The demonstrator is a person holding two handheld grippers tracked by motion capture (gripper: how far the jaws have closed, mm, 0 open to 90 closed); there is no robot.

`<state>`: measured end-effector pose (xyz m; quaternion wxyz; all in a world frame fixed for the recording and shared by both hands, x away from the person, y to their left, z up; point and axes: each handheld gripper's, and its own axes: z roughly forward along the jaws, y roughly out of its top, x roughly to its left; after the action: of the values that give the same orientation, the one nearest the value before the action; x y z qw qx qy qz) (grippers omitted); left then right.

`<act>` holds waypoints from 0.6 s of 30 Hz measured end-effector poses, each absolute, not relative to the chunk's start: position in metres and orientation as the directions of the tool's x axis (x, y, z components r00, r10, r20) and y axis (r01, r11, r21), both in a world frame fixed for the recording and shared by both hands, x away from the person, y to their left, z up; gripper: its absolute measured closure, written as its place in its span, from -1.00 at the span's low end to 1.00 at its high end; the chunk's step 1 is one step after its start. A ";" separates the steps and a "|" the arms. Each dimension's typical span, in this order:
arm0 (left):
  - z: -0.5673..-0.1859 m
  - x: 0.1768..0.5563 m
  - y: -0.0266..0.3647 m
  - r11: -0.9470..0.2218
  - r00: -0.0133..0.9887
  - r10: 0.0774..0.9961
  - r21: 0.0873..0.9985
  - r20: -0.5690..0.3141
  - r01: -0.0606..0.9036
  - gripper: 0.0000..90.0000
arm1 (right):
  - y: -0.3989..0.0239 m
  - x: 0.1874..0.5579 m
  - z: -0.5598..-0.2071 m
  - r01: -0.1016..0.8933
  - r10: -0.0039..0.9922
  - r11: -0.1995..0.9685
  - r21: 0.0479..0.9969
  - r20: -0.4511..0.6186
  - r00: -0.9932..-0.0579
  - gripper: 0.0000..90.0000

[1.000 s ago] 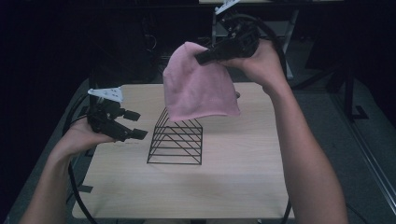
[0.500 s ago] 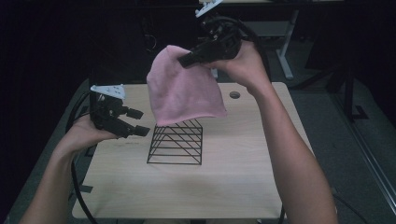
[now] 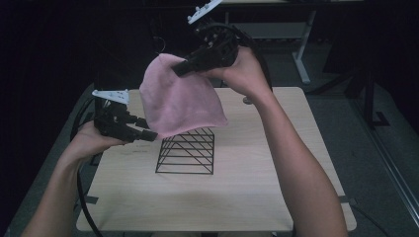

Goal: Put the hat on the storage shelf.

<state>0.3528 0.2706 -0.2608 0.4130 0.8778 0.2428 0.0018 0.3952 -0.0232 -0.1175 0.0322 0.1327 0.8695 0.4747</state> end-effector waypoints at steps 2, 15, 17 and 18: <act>-0.262 0.353 0.272 -0.540 0.884 0.422 0.728 -0.199 0.422 0.13 | -0.020 0.394 -0.119 0.197 0.254 0.519 0.832 0.070 -0.965 0.73; -0.271 0.350 0.275 -0.565 0.883 0.423 0.702 -0.204 0.433 0.82 | -0.017 0.399 -0.134 0.223 0.258 0.513 0.829 0.099 -0.961 0.73; -0.272 0.350 0.275 -0.565 0.879 0.431 0.699 -0.203 0.438 0.83 | -0.017 0.400 -0.137 0.231 0.260 0.510 0.828 0.107 -0.960 0.73; -0.272 0.351 0.276 -0.576 0.881 0.433 0.693 -0.193 0.434 0.83 | -0.017 0.401 -0.138 0.228 0.263 0.512 0.828 0.102 -0.960 0.73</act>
<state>0.3507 0.2755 -0.2719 0.3904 0.8876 0.2443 -0.0010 0.4008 -0.0173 -0.1384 0.0183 0.1411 0.8692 0.4736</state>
